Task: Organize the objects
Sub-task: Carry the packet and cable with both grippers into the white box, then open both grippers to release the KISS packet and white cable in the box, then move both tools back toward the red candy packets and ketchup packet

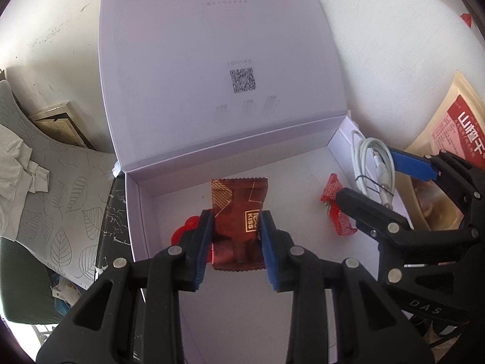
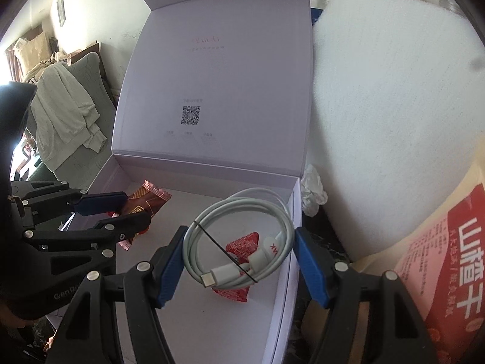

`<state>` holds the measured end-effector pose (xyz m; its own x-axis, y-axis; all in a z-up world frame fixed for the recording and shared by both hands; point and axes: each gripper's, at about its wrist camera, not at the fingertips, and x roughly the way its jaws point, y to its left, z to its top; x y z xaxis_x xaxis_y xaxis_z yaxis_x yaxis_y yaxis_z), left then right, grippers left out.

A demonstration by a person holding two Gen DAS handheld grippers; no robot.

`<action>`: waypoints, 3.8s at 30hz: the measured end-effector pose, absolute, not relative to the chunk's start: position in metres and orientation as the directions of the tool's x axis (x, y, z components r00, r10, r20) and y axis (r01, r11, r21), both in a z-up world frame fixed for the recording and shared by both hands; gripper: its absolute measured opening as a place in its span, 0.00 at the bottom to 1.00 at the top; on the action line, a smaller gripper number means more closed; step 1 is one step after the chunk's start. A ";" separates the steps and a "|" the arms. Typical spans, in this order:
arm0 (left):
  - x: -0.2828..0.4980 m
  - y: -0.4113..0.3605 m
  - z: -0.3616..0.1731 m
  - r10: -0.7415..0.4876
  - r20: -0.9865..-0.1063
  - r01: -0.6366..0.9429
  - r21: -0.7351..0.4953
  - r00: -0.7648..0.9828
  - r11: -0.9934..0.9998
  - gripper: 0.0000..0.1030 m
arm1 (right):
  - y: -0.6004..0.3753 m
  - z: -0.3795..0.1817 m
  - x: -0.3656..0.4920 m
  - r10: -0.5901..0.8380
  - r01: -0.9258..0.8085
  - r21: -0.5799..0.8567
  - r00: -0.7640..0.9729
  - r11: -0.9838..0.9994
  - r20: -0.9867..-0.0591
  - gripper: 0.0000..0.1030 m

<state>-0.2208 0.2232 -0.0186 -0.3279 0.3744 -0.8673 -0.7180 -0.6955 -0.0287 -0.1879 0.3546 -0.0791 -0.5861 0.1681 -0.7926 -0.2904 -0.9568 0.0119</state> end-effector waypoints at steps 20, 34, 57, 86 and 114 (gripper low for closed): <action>-0.212 0.209 -0.012 0.298 -0.891 -0.683 0.020 -0.344 -0.730 0.37 | 0.336 -0.081 -0.185 0.221 -0.276 -0.078 -0.533 -0.958 -0.817 0.72; -0.193 0.187 0.038 0.336 -0.839 -0.653 0.030 -0.428 -0.757 0.44 | 0.321 -0.031 -0.165 0.220 -0.269 -0.064 -0.604 -0.961 -0.766 0.73; -0.135 0.129 0.099 0.379 -0.761 -0.600 0.017 -0.527 -0.800 0.46 | 0.277 0.031 -0.096 0.230 -0.245 -0.076 -0.692 -0.966 -0.684 0.73; -0.045 0.056 0.081 0.384 -0.766 -0.594 -0.003 -0.516 -0.804 0.53 | 0.207 0.020 0.001 0.238 -0.216 -0.119 -0.697 -0.969 -0.677 0.73; -0.005 0.037 0.006 0.353 -0.825 -0.620 -0.004 -0.441 -0.785 0.54 | 0.179 -0.067 0.035 0.117 -0.145 -0.034 -0.618 -0.989 -0.778 0.73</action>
<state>-0.0054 0.0371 0.0060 -0.4414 0.3534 -0.8248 -0.6199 -0.7846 -0.0044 0.0348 0.1792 -0.0670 -0.6177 0.1174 -0.7776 -0.1449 -0.9888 -0.0342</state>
